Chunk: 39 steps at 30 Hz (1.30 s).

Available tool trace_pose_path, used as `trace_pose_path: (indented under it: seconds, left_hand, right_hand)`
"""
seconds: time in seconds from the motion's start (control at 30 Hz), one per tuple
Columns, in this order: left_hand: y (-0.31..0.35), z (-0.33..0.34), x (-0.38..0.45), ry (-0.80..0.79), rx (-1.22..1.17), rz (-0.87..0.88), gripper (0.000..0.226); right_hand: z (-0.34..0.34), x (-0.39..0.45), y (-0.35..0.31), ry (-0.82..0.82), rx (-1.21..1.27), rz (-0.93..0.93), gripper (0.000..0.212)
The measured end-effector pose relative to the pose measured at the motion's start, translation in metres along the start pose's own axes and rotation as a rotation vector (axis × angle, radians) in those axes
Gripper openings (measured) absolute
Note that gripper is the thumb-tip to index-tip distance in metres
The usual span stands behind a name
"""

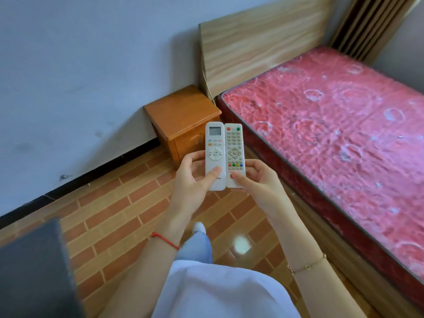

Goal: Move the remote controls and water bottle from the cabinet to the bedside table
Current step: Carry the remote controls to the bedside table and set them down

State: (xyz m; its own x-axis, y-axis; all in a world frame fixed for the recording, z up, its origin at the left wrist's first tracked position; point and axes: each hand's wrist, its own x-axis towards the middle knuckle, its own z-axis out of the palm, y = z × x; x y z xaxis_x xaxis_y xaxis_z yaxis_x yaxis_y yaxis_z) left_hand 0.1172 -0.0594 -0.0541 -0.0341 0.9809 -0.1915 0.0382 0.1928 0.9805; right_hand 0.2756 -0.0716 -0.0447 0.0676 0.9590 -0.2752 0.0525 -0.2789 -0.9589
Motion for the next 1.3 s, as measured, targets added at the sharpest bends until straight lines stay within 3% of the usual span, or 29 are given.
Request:
trace_pose_path:
  seconds: [0.33, 0.73, 1.3]
  left_hand:
    - [0.005, -0.015, 0.149, 0.106, -0.045, -0.004, 0.042]
    - [0.057, -0.075, 0.377, 0.234, 0.000, -0.003, 0.047]
    - [0.043, -0.118, 0.522, 0.376, -0.090, -0.186, 0.047]
  right_hand:
    - [0.032, 0.165, -0.024, -0.103, -0.027, -0.021, 0.026]
    - [0.112, 0.398, -0.108, -0.213, -0.104, -0.033, 0.028]
    - [0.177, 0.557, -0.124, -0.357, -0.220, 0.052, 0.032]
